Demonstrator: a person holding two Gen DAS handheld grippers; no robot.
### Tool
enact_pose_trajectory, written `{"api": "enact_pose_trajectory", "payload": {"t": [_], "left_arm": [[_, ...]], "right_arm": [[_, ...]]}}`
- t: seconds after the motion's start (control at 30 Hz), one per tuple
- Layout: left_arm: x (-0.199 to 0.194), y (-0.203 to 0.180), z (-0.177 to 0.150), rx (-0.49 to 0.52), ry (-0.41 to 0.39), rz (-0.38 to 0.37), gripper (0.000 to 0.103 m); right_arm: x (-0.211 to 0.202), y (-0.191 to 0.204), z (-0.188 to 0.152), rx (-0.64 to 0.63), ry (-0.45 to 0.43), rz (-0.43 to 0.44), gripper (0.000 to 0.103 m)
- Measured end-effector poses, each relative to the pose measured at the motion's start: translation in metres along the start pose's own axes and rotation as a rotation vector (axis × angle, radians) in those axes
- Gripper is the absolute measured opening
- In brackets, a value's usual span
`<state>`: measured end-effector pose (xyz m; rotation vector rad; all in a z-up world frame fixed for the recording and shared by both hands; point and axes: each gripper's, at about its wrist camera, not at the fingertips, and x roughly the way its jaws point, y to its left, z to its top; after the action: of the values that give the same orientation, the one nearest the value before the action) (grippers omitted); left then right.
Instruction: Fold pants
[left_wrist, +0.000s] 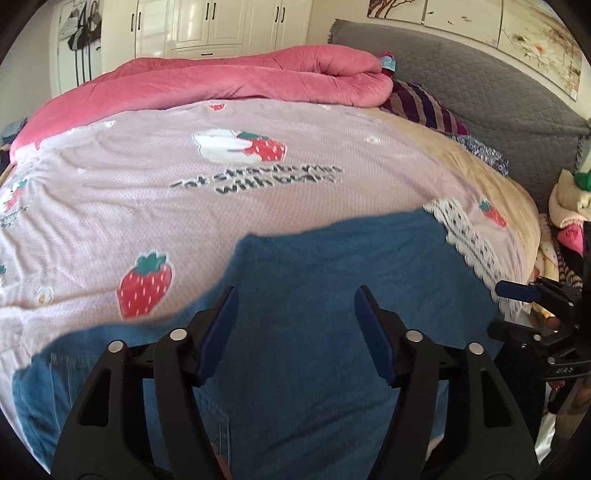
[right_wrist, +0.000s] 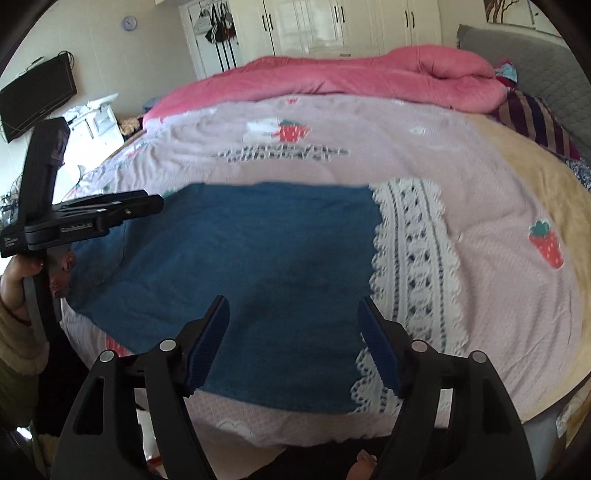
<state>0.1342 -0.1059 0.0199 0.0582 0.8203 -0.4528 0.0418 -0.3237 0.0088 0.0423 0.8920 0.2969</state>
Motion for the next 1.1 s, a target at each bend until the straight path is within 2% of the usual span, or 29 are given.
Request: {"api": "enact_pose_trajectory", "payload": {"t": [0.1, 0.23, 0.4, 0.67, 0.77, 0.83, 1.1], "left_arm": [[0.000, 0.000, -0.014, 0.002, 0.023, 0.005, 0.062], [0.000, 0.005, -0.034, -0.015, 0.059, 0.001, 0.067], [0.000, 0.012, -0.054, -0.033, 0.089, 0.018, 0.073], [0.004, 0.016, -0.067, -0.031, 0.099, 0.041, 0.075], [0.002, 0.015, -0.066, -0.034, 0.100, 0.046, 0.076], [-0.001, 0.013, -0.065, -0.045, 0.100, 0.031, 0.081], [-0.019, -0.009, -0.053, -0.015, 0.074, -0.005, 0.088]], "right_arm": [[0.015, -0.005, -0.010, 0.022, 0.079, -0.029, 0.073], [0.016, 0.004, -0.014, -0.011, 0.073, -0.061, 0.073], [0.018, 0.003, -0.013, 0.013, 0.072, -0.055, 0.075], [0.017, -0.001, -0.013, 0.030, 0.061, -0.044, 0.080], [0.011, -0.004, -0.012, 0.062, 0.037, -0.025, 0.083], [0.001, -0.006, -0.012, 0.095, 0.001, -0.001, 0.084], [-0.038, -0.029, -0.025, 0.187, -0.076, -0.016, 0.088]]}}
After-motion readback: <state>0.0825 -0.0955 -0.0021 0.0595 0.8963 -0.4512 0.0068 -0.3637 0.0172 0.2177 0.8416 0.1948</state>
